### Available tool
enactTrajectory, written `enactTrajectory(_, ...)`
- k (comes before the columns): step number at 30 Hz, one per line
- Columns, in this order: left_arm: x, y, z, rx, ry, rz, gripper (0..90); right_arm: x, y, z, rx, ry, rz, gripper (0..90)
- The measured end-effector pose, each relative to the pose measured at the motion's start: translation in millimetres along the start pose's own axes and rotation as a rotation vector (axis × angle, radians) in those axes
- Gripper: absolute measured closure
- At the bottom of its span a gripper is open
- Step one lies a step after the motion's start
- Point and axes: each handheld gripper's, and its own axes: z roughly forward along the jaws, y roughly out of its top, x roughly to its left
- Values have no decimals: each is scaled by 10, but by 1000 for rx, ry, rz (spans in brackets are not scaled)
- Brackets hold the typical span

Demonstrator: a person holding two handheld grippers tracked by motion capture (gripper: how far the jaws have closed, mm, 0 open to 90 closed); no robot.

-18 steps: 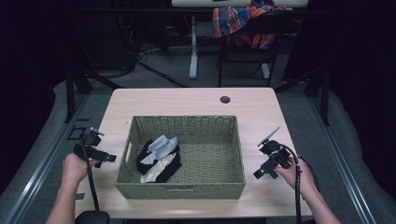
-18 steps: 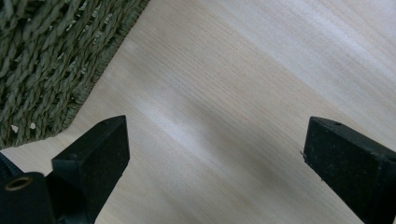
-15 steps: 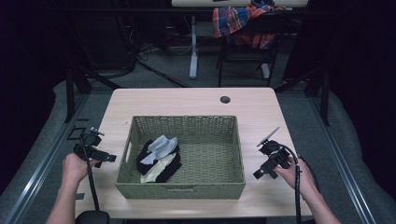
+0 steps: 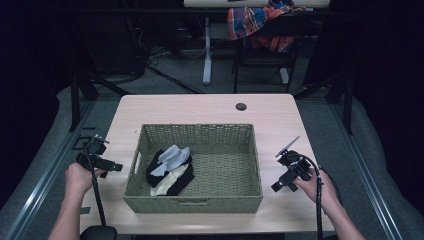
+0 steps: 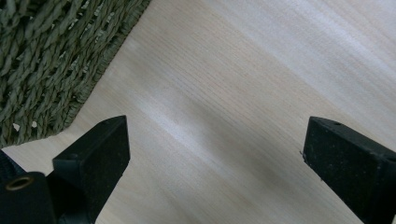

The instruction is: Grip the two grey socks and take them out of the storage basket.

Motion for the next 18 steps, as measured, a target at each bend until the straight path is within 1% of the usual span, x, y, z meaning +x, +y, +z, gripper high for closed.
enactTrajectory(1,3,1,-5,1,3,-2,0,-10,2,1,10,1,-15,72)
enactTrajectory(2,3,1,-5,1,3,-2,0,-22,14,-13,39,-4,-39,71)
enactTrajectory(3,7,3,-20,-4,9,-5,0,-25,17,-11,44,-9,-45,72)
enactTrajectory(4,7,7,-32,-9,18,-12,0,-24,15,-7,41,-5,-42,72)
enactTrajectory(5,11,14,-53,-6,16,-13,0,-24,11,-2,34,8,-32,72)
enactTrajectory(6,11,19,-77,-14,14,-16,0,-16,2,12,15,13,-15,72)
enactTrajectory(8,10,35,-148,-35,26,-24,0,-17,4,11,15,10,-17,71)
enactTrajectory(9,7,42,-177,-43,29,-22,0,-21,7,4,21,11,-24,72)
enactTrajectory(11,-1,53,-232,-59,48,-23,0,-23,6,1,21,9,-24,72)
enactTrajectory(13,-2,59,-259,-64,49,-20,0,-21,7,-6,31,4,-25,72)
enactTrajectory(14,-8,68,-302,-73,63,-23,0,-22,6,-7,31,11,-28,72)
enactTrajectory(16,-7,79,-350,-76,62,-23,0,-21,7,-8,31,8,-30,72)
enactTrajectory(18,-11,85,-392,-91,57,-26,0,-25,9,-5,33,-1,-31,73)
